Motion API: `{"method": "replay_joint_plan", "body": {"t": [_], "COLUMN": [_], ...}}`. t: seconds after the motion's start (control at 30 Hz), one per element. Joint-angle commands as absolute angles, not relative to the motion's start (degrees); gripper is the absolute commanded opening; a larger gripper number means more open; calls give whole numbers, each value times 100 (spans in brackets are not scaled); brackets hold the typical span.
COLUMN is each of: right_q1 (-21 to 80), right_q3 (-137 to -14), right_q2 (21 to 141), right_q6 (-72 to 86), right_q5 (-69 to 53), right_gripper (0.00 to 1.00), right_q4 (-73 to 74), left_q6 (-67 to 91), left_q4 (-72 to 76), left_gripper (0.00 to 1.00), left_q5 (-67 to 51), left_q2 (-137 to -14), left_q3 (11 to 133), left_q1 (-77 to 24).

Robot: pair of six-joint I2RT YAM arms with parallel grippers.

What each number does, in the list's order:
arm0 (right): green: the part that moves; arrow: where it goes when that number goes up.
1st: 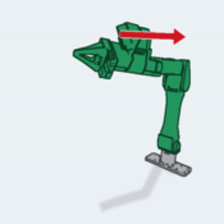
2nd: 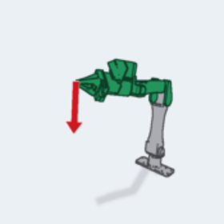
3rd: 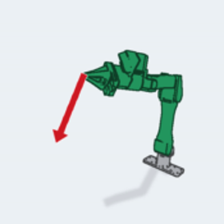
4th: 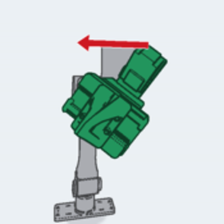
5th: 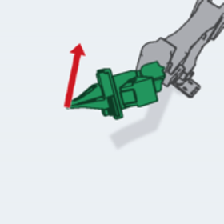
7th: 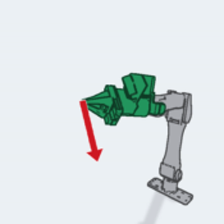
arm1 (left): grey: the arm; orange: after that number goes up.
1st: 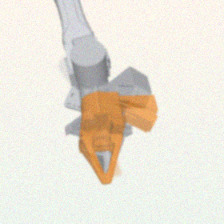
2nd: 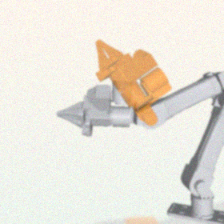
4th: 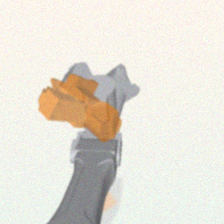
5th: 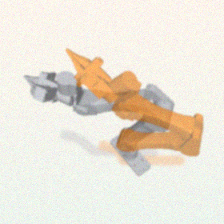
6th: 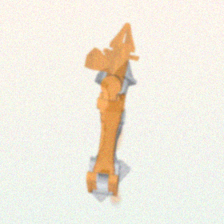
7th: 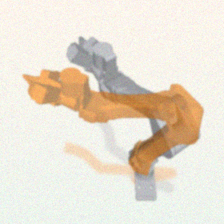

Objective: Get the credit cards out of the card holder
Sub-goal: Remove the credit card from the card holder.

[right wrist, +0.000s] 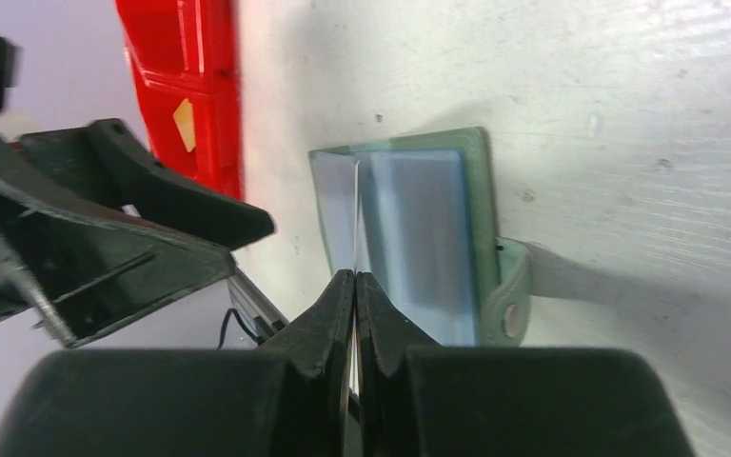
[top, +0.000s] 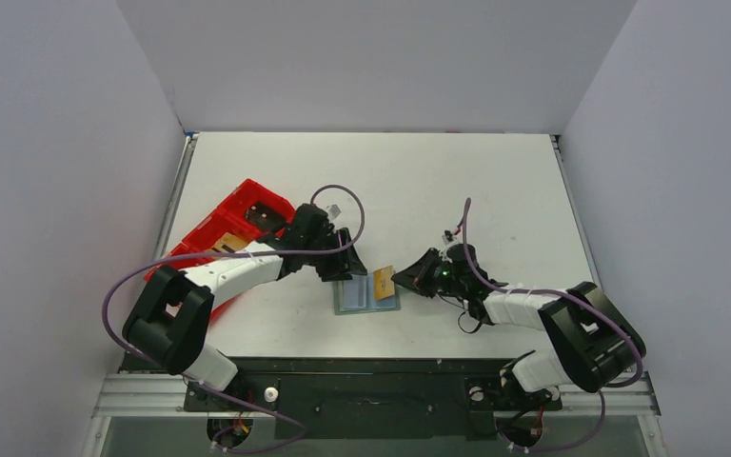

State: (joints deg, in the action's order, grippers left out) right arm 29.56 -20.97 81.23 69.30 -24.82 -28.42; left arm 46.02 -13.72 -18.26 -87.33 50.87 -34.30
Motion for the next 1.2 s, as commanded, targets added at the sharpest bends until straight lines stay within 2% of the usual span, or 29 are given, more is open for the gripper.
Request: {"method": "replay_joint_plan", "body": {"t": [0.0,0.2,0.37,1.17], "right_q1": [2902,2874,2845,2831], "right_q3": [-2360,-2443,-2516,-2591], "right_q2": [7778,7501,7320,6869], "right_q6": [7056,7143,7257,7425], "right_q5": [-2598,-2655,-2744,-2846], "right_gripper": [0,0,0,0], "right_q4": [-2995,-2867,-2861,-2696], "left_q6": [5085,5628,5764,6777], "left_q4": [-328,662,922,2582], "left_gripper": [49,52,53,52], "left_q5": [-2726,-3289,-3422,-3723], "left_q2": [-8660,-8742,-8791,-8934], "left_q3": [4815,4510,4479,4052], "left_q1": [-3262,-3116,-3101,-3100]}}
